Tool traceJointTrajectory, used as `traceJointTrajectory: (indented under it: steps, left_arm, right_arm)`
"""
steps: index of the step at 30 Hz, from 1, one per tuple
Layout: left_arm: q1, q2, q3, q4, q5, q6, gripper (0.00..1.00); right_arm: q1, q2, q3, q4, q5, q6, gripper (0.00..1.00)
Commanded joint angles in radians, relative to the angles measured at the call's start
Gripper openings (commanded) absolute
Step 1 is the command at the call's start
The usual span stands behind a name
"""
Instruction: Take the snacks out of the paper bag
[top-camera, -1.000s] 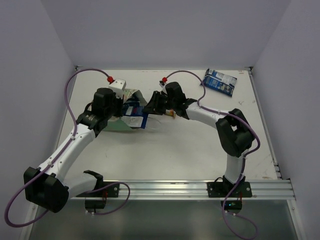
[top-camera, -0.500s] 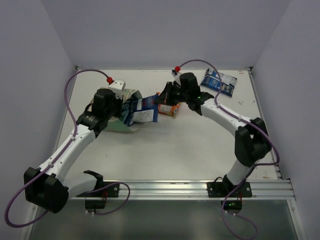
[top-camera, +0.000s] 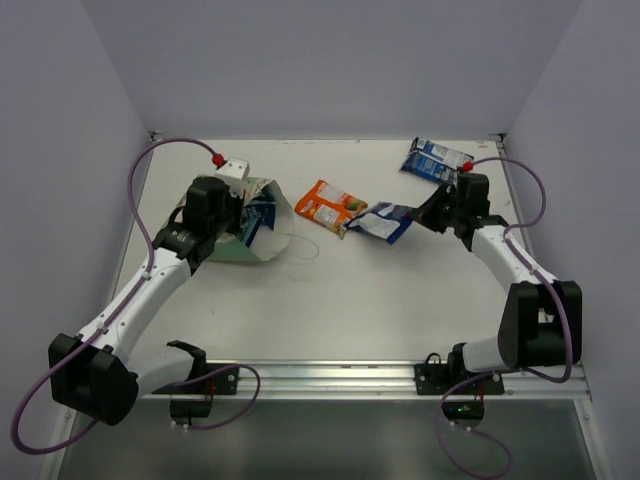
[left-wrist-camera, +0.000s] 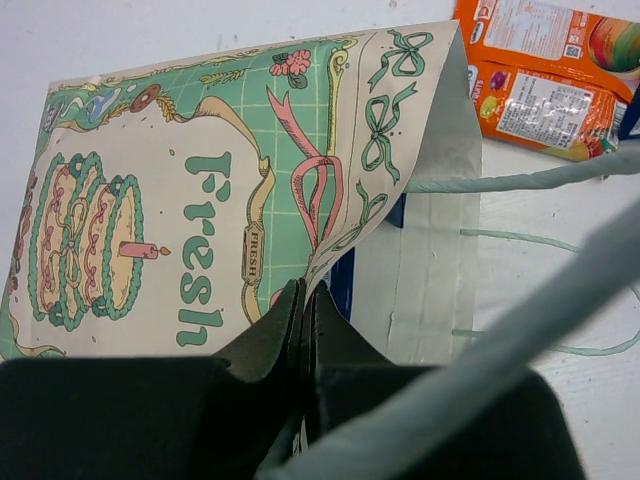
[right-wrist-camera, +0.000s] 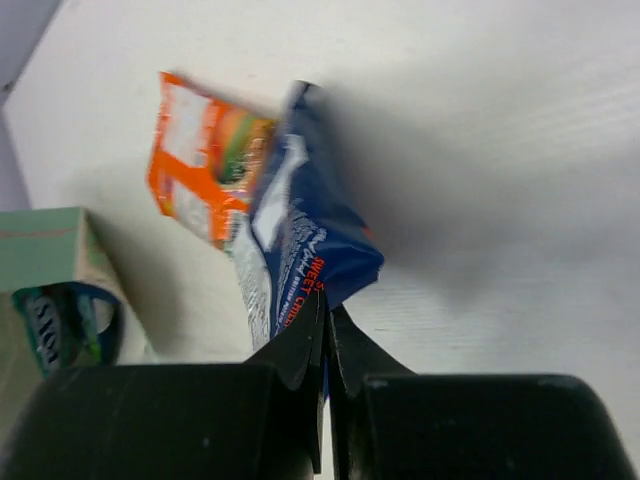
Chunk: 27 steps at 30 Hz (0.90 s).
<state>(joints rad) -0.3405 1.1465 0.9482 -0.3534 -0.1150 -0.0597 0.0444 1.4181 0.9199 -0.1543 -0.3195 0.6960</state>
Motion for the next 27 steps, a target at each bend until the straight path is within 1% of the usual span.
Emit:
traceJointTrajectory:
  steps: [1, 2, 3, 4, 5, 6, 7, 8, 9, 10, 11, 13, 14, 15, 16, 17, 18, 20, 21, 22, 23, 24, 26, 27]
  left_arm:
    - [0.011, -0.005, 0.024, 0.008, 0.009, 0.018, 0.0]
    - [0.012, -0.008, 0.026, 0.005, 0.009, 0.02, 0.0]
    - [0.011, -0.013, 0.029, -0.001, 0.008, 0.026, 0.0]
    - [0.011, -0.014, 0.031, -0.002, 0.008, 0.029, 0.0]
    - [0.011, -0.019, 0.035, -0.01, 0.006, 0.031, 0.0]
    - [0.011, -0.022, 0.038, -0.016, 0.005, 0.031, 0.0]
    - [0.011, -0.024, 0.041, -0.019, 0.005, 0.031, 0.0]
    - [0.011, -0.025, 0.044, -0.024, 0.005, 0.032, 0.0]
    - [0.011, -0.027, 0.049, -0.033, 0.003, 0.034, 0.0]
    - [0.011, -0.03, 0.052, -0.036, 0.011, 0.037, 0.0]
    - [0.011, -0.031, 0.055, -0.039, 0.017, 0.038, 0.0]
    - [0.011, -0.037, 0.058, -0.048, 0.037, 0.041, 0.0]
    - [0.011, -0.045, 0.06, -0.053, 0.043, 0.044, 0.0]
    - [0.011, -0.048, 0.058, -0.061, 0.049, 0.044, 0.0]
    - [0.011, -0.051, 0.058, -0.064, 0.061, 0.044, 0.0]
    - [0.011, -0.059, 0.057, -0.068, 0.067, 0.046, 0.0]
    - [0.011, -0.063, 0.057, -0.078, 0.074, 0.05, 0.0]
    - [0.011, -0.08, 0.058, -0.091, 0.08, 0.055, 0.0]
    - [0.011, -0.086, 0.057, -0.091, 0.081, 0.055, 0.0]
    - [0.011, -0.1, 0.052, -0.09, 0.089, 0.055, 0.0]
    - [0.011, -0.106, 0.047, -0.088, 0.097, 0.055, 0.0]
    - [0.011, -0.11, 0.038, -0.087, 0.104, 0.055, 0.0]
    - [0.011, -0.114, 0.034, -0.088, 0.11, 0.086, 0.0]
    - [0.011, -0.113, 0.029, -0.091, 0.11, 0.086, 0.0]
  right_arm:
    - [-0.038, -0.036, -0.023, -0.068, 0.147, -0.004, 0.0]
    - [-0.041, -0.044, -0.016, -0.094, 0.187, 0.0, 0.02]
    - [-0.04, -0.051, -0.013, -0.143, 0.283, 0.008, 0.09]
    - [-0.04, -0.06, -0.012, -0.162, 0.319, 0.014, 0.17]
    - [-0.04, -0.088, -0.012, -0.188, 0.395, 0.026, 0.21]
    - [-0.04, -0.106, -0.016, -0.189, 0.396, 0.03, 0.23]
    - [-0.04, -0.126, -0.019, -0.191, 0.446, 0.036, 0.27]
    - [-0.04, -0.166, -0.023, -0.192, 0.467, 0.037, 0.36]
    - [-0.04, -0.182, -0.023, -0.165, 0.48, 0.016, 0.48]
    - [-0.032, -0.205, -0.018, -0.148, 0.455, -0.022, 0.72]
    - [-0.022, -0.205, -0.009, -0.137, 0.445, -0.045, 0.81]
    - [0.058, -0.206, 0.011, -0.099, 0.43, -0.097, 0.93]
    - [0.096, -0.205, 0.016, -0.071, 0.41, -0.162, 0.95]
    - [0.186, -0.2, 0.013, 0.009, 0.384, -0.194, 0.95]
    - [0.234, -0.19, 0.014, 0.042, 0.351, -0.21, 0.96]
    - [0.274, -0.176, 0.031, 0.067, 0.271, -0.193, 0.96]
    - [0.349, -0.125, 0.049, 0.099, 0.225, -0.167, 0.96]
    - [0.432, -0.062, 0.121, 0.116, 0.154, -0.071, 0.95]
    - [0.512, -0.03, 0.144, 0.145, 0.143, -0.043, 0.94]
    - [0.55, 0.031, 0.166, 0.148, 0.142, -0.008, 0.92]
    - [0.584, 0.062, 0.203, 0.177, 0.148, 0.075, 0.91]
    - [0.642, 0.089, 0.211, 0.232, 0.142, 0.114, 0.9]
    - [0.693, 0.171, 0.23, 0.294, 0.143, 0.227, 0.89]
    - [0.736, 0.201, 0.246, 0.336, 0.145, 0.247, 0.89]
